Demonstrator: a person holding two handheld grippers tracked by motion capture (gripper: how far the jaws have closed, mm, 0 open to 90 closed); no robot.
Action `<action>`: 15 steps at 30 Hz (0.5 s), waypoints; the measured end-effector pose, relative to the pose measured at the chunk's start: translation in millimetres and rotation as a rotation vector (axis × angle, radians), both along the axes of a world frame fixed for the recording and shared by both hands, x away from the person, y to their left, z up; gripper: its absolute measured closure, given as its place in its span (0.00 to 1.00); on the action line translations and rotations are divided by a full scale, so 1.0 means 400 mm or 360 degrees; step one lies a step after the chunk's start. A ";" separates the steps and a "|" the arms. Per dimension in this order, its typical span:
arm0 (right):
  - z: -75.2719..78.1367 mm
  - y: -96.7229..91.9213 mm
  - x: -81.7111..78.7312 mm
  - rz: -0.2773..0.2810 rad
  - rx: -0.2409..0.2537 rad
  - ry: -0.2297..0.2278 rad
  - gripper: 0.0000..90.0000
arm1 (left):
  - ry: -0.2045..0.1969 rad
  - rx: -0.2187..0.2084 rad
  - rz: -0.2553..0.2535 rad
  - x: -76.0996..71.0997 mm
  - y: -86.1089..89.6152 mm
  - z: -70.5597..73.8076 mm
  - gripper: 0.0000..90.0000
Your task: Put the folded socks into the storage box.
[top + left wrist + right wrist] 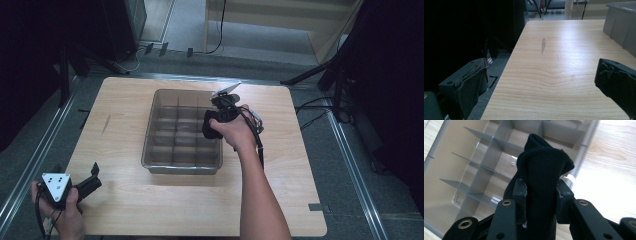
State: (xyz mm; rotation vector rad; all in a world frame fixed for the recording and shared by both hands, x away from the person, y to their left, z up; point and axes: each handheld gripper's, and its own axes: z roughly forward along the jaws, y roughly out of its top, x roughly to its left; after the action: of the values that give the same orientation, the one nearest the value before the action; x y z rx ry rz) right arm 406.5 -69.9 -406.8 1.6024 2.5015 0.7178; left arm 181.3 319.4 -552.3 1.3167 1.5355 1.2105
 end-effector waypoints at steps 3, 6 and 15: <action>-0.026 0.025 -0.002 0.0013 0.0014 -0.0001 0.75 | 0.0002 -0.0001 0.0000 0.000 0.000 0.000 0.00; -0.058 0.038 -0.005 -0.0004 0.0020 -0.0006 0.75 | 0.0000 -0.0003 -0.0001 0.000 0.000 0.000 0.00; -0.123 0.039 -0.029 -0.0047 -0.0054 -0.0132 0.74 | 0.0000 -0.0003 0.0005 0.000 0.000 0.000 0.00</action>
State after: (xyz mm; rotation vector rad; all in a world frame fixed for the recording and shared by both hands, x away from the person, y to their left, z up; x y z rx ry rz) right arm 395.0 -54.2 -456.2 1.5612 2.4141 0.7189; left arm 181.5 319.3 -552.2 1.3135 1.5386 1.2107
